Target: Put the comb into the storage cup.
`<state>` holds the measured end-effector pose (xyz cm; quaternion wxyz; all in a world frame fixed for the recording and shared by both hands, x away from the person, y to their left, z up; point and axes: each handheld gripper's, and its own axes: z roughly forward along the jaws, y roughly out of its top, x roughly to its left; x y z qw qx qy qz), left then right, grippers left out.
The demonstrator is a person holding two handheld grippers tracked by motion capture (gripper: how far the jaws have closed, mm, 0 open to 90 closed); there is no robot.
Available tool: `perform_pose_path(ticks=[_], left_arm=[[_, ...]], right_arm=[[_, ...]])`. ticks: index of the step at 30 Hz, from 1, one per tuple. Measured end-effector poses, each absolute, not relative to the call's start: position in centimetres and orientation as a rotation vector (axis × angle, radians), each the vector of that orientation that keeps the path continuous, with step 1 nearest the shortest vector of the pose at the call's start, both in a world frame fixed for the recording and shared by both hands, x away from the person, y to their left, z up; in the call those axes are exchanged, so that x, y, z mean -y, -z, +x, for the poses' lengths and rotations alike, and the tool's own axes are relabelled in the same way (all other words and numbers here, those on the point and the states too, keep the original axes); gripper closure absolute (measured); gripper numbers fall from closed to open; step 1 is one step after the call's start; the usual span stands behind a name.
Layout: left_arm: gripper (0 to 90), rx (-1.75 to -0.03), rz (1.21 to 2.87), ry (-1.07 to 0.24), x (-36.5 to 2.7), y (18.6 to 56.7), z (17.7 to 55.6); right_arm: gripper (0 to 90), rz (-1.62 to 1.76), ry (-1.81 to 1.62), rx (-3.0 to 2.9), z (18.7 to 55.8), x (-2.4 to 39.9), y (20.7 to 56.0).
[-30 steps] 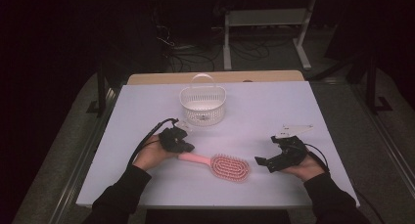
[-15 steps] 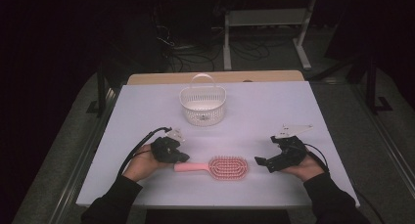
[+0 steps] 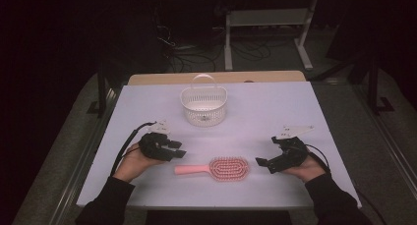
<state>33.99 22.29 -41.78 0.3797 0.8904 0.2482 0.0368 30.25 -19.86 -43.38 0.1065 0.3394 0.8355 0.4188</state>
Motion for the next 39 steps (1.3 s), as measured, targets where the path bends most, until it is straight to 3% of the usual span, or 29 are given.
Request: perform_pose_path(ticks=[2, 8, 20, 39], left_arm=[[46.0, -0.635, 2.243, -0.099, -22.9, 41.6, 33.9], [28.3, -0.63, 2.162, -0.118, -24.4, 41.0, 33.6], [1.6, -0.62, 2.118, -0.165, -25.1, 41.3, 32.3], [0.0, -0.598, 2.16, -0.189, -25.6, 41.8, 31.9]], right_arm=[[0.0, 0.995, -1.235, -2.462, 30.2, 19.8, 43.4], [0.0, 0.99, -1.264, -2.458, 30.2, 19.7, 43.4], [0.0, 0.986, -1.251, -2.467, 30.1, 19.6, 43.6], [0.0, 0.982, -1.254, -2.463, 30.1, 19.6, 43.6]])
